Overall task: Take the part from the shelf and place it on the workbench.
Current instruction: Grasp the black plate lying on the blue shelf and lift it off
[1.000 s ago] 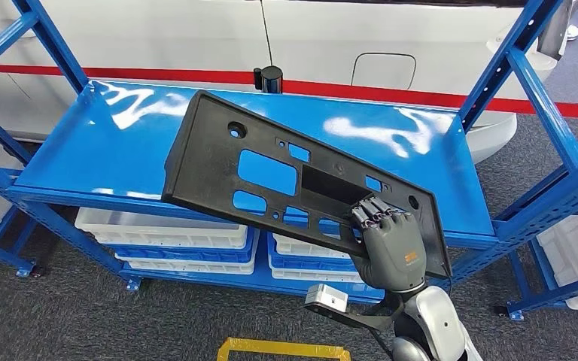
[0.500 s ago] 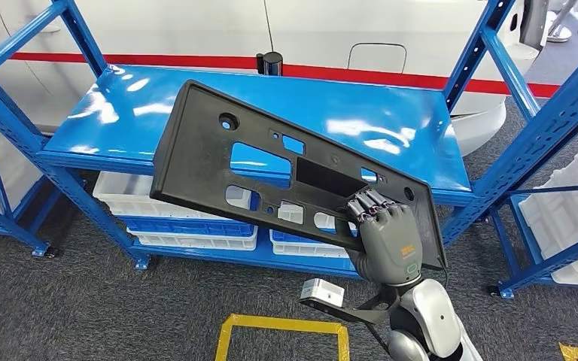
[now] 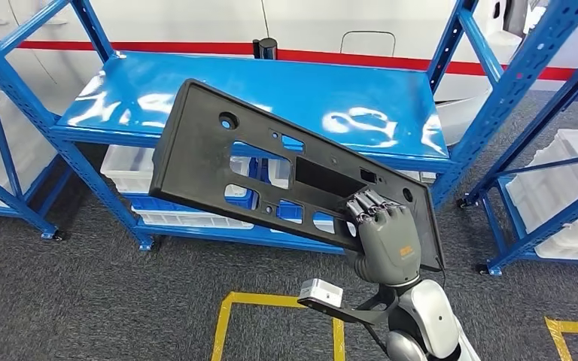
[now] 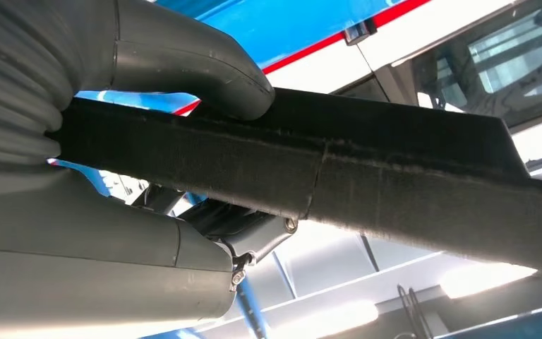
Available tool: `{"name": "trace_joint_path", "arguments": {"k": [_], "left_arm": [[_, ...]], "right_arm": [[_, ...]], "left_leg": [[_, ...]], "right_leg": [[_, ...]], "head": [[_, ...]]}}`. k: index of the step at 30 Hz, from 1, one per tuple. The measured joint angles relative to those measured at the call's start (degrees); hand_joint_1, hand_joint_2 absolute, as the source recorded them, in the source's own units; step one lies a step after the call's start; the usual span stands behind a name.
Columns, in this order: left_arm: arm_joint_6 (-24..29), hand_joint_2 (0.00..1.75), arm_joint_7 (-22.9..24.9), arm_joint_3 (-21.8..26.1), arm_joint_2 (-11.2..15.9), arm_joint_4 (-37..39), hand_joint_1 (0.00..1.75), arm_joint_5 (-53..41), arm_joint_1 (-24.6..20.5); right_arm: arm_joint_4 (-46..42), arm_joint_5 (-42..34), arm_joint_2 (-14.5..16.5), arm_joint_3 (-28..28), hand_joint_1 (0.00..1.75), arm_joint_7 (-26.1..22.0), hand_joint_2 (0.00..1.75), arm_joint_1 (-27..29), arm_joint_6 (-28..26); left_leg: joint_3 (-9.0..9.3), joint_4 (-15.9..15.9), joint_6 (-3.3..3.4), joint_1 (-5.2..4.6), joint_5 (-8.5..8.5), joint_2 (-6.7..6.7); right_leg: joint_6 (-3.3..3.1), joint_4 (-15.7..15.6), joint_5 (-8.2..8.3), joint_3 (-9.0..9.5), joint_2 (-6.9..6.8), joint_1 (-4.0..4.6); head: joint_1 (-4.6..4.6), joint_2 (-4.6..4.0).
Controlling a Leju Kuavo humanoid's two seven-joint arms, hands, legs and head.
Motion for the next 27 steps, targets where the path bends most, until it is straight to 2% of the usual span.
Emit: {"name": "trace_joint_path", "arguments": {"k": [1,3,4,5,6,7,8,9,10,11,12,14,15,16,17,19,20,21,22,23,24,25,26,27], "left_arm": [[0.00,0.00,0.01,0.02,0.02,0.01,0.00,-0.02,0.07],[-0.10,0.00,-0.05,0.09,0.04,0.01,0.00,0.02,0.15],[-0.25,0.00,-0.16,0.18,0.10,0.01,0.00,0.11,0.17],[-0.52,0.00,-0.31,0.34,0.26,0.01,0.00,0.23,0.18],[-0.80,0.00,-0.48,0.54,0.49,0.01,0.00,0.33,0.16],[-1.08,0.00,-0.65,0.71,0.76,0.01,0.00,0.37,0.12],[-1.33,0.00,-0.81,0.86,1.05,0.01,0.00,0.38,0.04],[-1.51,0.00,-0.98,0.96,1.26,0.01,0.00,0.38,-0.08],[-1.70,0.00,-1.20,1.02,1.44,0.00,0.00,0.38,-0.20],[-1.84,0.00,-1.43,1.10,1.57,0.00,0.00,0.38,-0.26],[-1.95,0.00,-1.63,1.18,1.67,0.00,0.00,0.35,-0.28],[-1.99,0.00,-1.83,1.33,1.81,0.02,0.00,0.19,-0.15],[-1.92,0.00,-1.74,1.38,1.85,0.04,0.00,-0.04,-0.11],[-1.80,0.00,-1.56,1.40,1.85,0.06,0.00,-0.34,-0.08],[-1.63,0.00,-1.29,1.41,1.84,0.07,0.00,-0.66,-0.09],[-1.15,0.00,-0.67,1.42,1.71,0.07,0.00,-1.24,-0.09],[-0.94,0.00,-0.38,1.43,1.56,0.07,0.00,-1.39,-0.09],[-0.78,0.00,-0.12,1.47,1.38,0.08,0.00,-1.49,-0.08],[-0.67,0.00,0.13,1.54,1.15,0.08,0.00,-1.54,-0.07],[-0.59,0.00,0.33,1.60,0.91,0.09,0.00,-1.54,-0.06],[-0.52,0.00,0.48,1.67,0.69,0.10,0.00,-1.54,-0.07],[-0.45,0.00,0.58,1.72,0.47,0.11,0.00,-1.53,-0.10],[-0.40,0.00,0.61,1.78,0.28,0.11,0.00,-1.52,-0.15],[-0.32,0.00,0.62,1.87,0.17,0.11,0.00,-1.52,-0.19]], "right_arm": [[0.02,0.00,0.04,0.01,1.75,0.00,1.75,-0.02,0.00],[0.12,0.00,0.24,0.05,1.75,-0.03,1.75,-0.11,0.01],[0.32,-0.01,0.48,0.16,1.75,-0.07,1.75,-0.34,0.03],[0.75,-0.01,0.87,0.40,1.75,-0.11,1.75,-0.81,0.09],[1.37,-0.02,1.35,0.76,1.75,-0.16,1.75,-1.51,0.18],[2.12,-0.03,1.90,1.17,1.75,-0.18,1.75,-2.36,0.27],[2.88,-0.05,2.42,1.57,1.75,-0.18,1.75,-3.20,0.35],[3.48,-0.08,2.89,1.91,1.75,-0.17,1.75,-3.88,0.39],[3.97,-0.16,3.28,2.16,1.75,-0.15,1.75,-4.45,0.39],[4.39,-0.29,3.60,2.38,1.75,-0.12,1.75,-4.94,0.37],[4.77,-0.46,3.83,2.56,1.75,-0.09,1.75,-5.36,0.33],[5.49,-0.84,4.10,2.82,1.75,-0.02,1.75,-5.87,0.15],[5.74,-0.98,4.14,2.90,1.75,0.08,1.75,-5.87,0.02],[5.89,-1.07,4.09,2.93,1.75,0.22,1.75,-5.68,-0.15],[5.95,-1.14,3.91,2.90,1.75,0.36,1.75,-5.35,-0.39],[5.69,-1.30,3.19,2.62,1.75,0.48,1.75,-4.10,-1.02],[5.43,-1.43,2.75,2.45,1.75,0.44,1.75,-3.17,-1.31],[5.14,-1.56,2.33,2.27,1.75,0.35,1.75,-2.28,-1.50],[4.90,-1.67,1.94,2.10,1.75,0.19,1.75,-1.41,-1.58],[4.72,-1.78,1.65,1.95,1.75,-0.01,1.75,-0.79,-1.61],[4.59,-1.90,1.43,1.80,1.75,-0.21,1.75,-0.45,-1.61],[4.44,-2.06,1.26,1.63,1.75,-0.40,1.75,-0.21,-1.61],[4.27,-2.30,1.18,1.50,1.75,-0.58,1.75,-0.11,-1.60],[4.09,-2.61,1.08,1.36,1.75,-0.75,1.75,-0.03,-1.60]], "left_leg": [[-0.50,1.60,-0.27,0.09,-2.45,-0.08],[-1.73,8.07,-0.77,0.28,-9.29,-0.16],[-2.16,11.91,-1.05,0.34,-11.53,-0.17],[-2.16,14.86,-1.33,0.43,-12.11,-0.17],[-1.51,16.30,-1.55,0.57,-11.28,-0.17],[0.07,15.89,-1.75,0.74,-9.76,-0.17],[2.70,13.34,-1.89,0.94,-8.46,-0.19],[5.81,9.63,-2.00,1.06,-8.40,-0.27],[8.53,5.79,-1.91,1.04,-9.05,-0.46],[10.30,2.88,-1.69,0.92,-10.00,-0.62],[10.92,1.42,-1.30,0.67,-10.76,-0.76],[10.08,0.93,0.03,0.41,-10.09,-0.55],[9.44,0.87,0.79,0.38,-9.47,-0.36],[8.65,0.75,1.52,0.42,-8.74,-0.14],[7.72,0.70,2.04,0.48,-7.99,0.02],[5.84,0.72,2.50,0.39,-6.44,0.09],[4.79,0.76,2.50,0.35,-5.63,0.09],[3.88,0.79,2.47,0.32,-4.91,0.09],[2.80,0.82,2.36,0.30,-4.09,0.13],[1.76,0.85,2.21,0.29,-3.26,0.20],[0.86,0.86,2.02,0.28,-2.45,0.27],[-0.04,0.91,1.74,0.18,-1.57,0.34],[-0.50,0.87,1.46,0.11,-0.83,0.41],[-0.67,0.76,1.15,0.06,-0.13,0.46]], "right_leg": [[-0.48,-0.08,0.79,-0.66,-0.08,-0.27],[-1.09,-0.06,2.24,-2.20,-0.14,-0.41],[-1.15,0.02,2.98,-3.00,-0.15,-0.39],[-1.11,0.16,3.72,-3.87,-0.14,-0.38],[-0.99,0.39,4.38,-4.82,-0.11,-0.39],[-0.81,0.76,4.97,-5.84,-0.06,-0.46],[-0.56,1.28,5.44,-6.89,-0.01,-0.54],[-0.25,1.84,5.77,-7.84,0.02,-0.56],[0.09,2.41,6.04,-8.57,-0.02,-0.52],[0.53,2.79,6.35,-9.07,-0.11,-0.44],[0.95,2.92,6.73,-9.41,-0.20,-0.40],[1.82,2.99,7.43,-9.92,-0.28,-0.47],[1.92,3.45,6.93,-10.45,-0.23,-0.52],[1.74,4.80,5.43,-11.27,-0.19,-0.52],[1.31,7.20,3.06,-12.27,-0.15,-0.55],[0.58,14.20,-2.02,-14.11,-0.09,-0.50],[0.71,17.24,-3.21,-14.36,-0.08,-0.49],[1.05,19.20,-3.50,-14.19,-0.07,-0.48],[1.73,19.20,-2.48,-12.95,-0.07,-0.47],[2.34,17.32,-1.05,-10.78,-0.07,-0.45],[2.65,13.93,-0.05,-7.86,-0.08,-0.42],[2.66,9.11,0.15,-4.13,-0.09,-0.30],[2.30,5.17,-0.41,-1.40,-0.04,-0.15],[1.82,2.30,-1.17,0.25,0.02,0.01]], "head": [[-0.11,0.00],[-0.25,0.00],[-0.28,0.00],[-0.26,0.00],[-0.29,0.00],[-0.29,0.00],[-0.33,0.00],[-0.37,0.00],[-0.33,0.00],[-0.28,0.00],[-0.25,0.00],[-0.21,0.00],[-0.19,0.00],[-0.07,0.00],[0.03,0.00],[0.22,0.00],[0.21,0.00],[0.22,0.00],[0.24,0.00],[0.25,0.00],[0.27,0.00],[0.28,0.00],[0.16,0.00],[0.12,0.00]]}}
